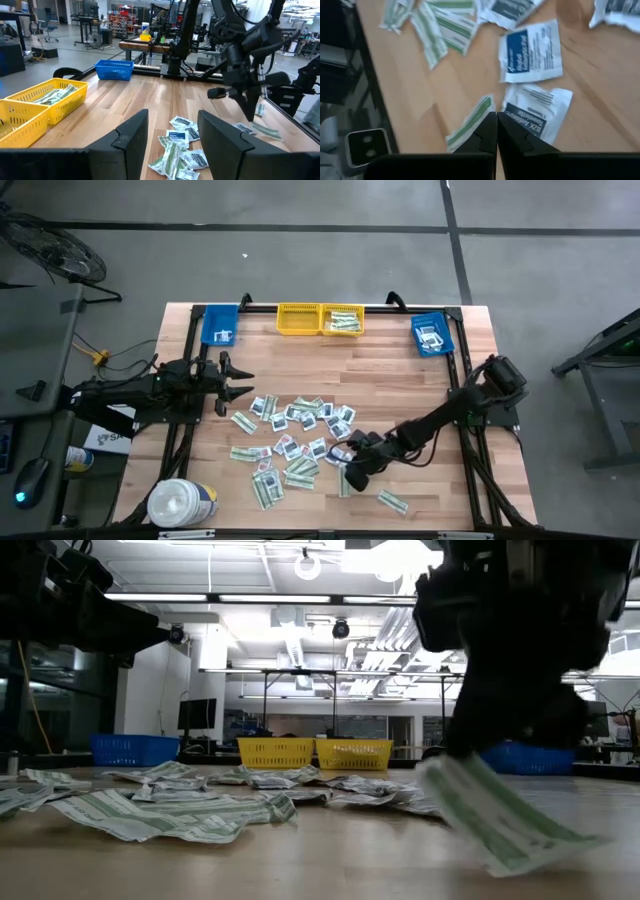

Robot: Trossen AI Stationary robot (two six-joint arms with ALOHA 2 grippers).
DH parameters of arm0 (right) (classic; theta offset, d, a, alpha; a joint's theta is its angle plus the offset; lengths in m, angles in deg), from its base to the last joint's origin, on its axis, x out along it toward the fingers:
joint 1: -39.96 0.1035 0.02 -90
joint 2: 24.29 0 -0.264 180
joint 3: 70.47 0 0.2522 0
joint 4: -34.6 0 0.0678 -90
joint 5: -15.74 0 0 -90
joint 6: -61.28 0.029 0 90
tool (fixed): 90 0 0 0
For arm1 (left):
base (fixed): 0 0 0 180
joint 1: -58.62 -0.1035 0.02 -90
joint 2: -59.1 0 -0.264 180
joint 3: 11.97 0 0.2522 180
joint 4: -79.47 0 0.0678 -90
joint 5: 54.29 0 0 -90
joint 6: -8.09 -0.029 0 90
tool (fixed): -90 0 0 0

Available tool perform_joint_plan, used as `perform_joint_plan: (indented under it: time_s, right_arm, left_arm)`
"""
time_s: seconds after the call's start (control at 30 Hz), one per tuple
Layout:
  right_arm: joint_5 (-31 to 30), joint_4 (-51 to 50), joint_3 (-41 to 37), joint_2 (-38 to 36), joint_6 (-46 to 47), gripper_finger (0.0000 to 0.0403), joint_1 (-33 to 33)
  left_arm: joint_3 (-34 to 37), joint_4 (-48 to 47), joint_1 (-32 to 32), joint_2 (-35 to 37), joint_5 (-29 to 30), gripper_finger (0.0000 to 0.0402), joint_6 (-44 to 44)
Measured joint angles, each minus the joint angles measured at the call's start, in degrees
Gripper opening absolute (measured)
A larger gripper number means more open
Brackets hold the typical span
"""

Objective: Pick & Place First Aid Supplies
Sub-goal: Put the green bandage pack into the right yellow bin

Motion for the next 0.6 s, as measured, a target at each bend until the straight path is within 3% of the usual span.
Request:
perform_joint_plan:
  time_s: [0.27, 0.6]
  right_arm:
    - [-3.13, -2.11, 0.0, -7.41, -8.03, 0.0, -0.6]
    - [-15.3, -7.44, 0.04, -12.57, -26.27, 0.0, -8.92]
  left_arm:
    - [0.0, 0.0, 0.0, 0.0, 0.0, 0.0172, 0.02]
    - [0.0, 0.0, 0.0, 0.0, 0.0, 0.0172, 0.0]
